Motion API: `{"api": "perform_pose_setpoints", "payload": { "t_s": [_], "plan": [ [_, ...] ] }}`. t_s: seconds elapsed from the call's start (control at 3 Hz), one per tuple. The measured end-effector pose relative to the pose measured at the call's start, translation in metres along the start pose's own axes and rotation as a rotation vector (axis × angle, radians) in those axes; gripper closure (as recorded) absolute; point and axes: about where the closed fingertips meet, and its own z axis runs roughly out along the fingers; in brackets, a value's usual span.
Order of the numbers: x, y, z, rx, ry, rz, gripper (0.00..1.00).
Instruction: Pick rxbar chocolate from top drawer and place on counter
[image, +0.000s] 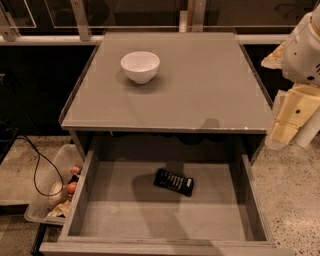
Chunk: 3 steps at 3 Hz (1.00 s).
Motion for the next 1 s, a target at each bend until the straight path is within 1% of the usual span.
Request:
{"api": "perform_pose_setpoints", "payload": {
  "t_s": [0.67,1.0],
  "plan": [
    [0.0004,0.0020,-0.0013,0.007,0.002,-0.005,0.00],
    [0.0023,0.0049,0.0053,-0.003,-0.006,-0.010,0.00]
  ]
}}
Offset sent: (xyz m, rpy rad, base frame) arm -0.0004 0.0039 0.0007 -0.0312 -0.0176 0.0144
